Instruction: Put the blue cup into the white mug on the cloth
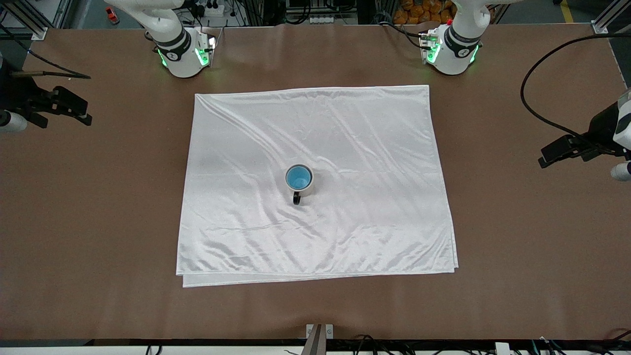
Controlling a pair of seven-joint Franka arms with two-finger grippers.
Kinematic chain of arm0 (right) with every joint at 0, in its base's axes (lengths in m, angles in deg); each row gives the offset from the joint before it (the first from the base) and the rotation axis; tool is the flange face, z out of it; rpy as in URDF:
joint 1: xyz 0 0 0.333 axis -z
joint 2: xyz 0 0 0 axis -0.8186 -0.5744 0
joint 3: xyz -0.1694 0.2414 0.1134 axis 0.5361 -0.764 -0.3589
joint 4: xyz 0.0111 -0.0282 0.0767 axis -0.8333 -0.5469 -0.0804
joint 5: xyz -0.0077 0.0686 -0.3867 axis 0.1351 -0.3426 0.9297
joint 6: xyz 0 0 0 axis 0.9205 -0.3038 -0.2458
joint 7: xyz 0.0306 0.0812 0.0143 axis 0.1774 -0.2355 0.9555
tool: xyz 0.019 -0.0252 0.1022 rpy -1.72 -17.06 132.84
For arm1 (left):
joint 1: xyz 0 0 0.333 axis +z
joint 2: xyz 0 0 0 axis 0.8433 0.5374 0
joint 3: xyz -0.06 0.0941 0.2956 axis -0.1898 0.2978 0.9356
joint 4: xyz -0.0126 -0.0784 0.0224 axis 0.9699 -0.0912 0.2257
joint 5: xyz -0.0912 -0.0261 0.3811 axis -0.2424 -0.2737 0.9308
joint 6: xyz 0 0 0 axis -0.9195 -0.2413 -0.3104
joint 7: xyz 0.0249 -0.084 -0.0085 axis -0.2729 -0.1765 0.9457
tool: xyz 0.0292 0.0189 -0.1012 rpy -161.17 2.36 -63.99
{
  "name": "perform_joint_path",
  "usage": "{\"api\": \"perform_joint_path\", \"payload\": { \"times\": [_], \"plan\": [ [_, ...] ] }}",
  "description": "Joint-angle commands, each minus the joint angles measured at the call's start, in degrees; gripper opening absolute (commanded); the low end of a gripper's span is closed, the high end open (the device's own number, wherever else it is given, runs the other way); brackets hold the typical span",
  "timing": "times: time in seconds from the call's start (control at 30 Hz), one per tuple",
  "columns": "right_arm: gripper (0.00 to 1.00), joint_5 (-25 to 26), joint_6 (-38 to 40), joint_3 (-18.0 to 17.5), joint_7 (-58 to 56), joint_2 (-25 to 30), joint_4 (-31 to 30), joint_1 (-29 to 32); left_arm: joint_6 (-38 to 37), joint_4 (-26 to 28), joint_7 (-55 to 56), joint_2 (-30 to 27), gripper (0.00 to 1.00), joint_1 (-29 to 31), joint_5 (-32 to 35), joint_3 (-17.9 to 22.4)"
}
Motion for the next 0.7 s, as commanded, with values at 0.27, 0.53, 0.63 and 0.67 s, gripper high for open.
{"api": "perform_joint_path", "payload": {
  "times": [0.27,0.53,0.63,0.67],
  "plan": [
    [1.00,0.11,-0.05,0.37,-0.59,-0.27,1.03,-0.99,-0.23,1.26,-1.57,-2.40,1.00,1.30,1.17,-1.30],
    [1.00,0.19,-0.05,0.37,-0.59,-0.27,0.95,-0.90,-0.23,0.91,-1.31,-3.19,1.00,1.22,1.26,-1.48],
    [1.00,0.11,-0.05,0.37,-0.59,-0.27,0.95,-0.90,-0.23,0.91,-1.40,-3.63,1.00,1.22,1.26,-1.48],
    [1.00,0.11,-0.05,0.37,-0.59,-0.27,0.95,-0.90,-0.23,0.91,-1.40,-3.63,1.00,1.22,1.26,-1.48]
  ]
}}
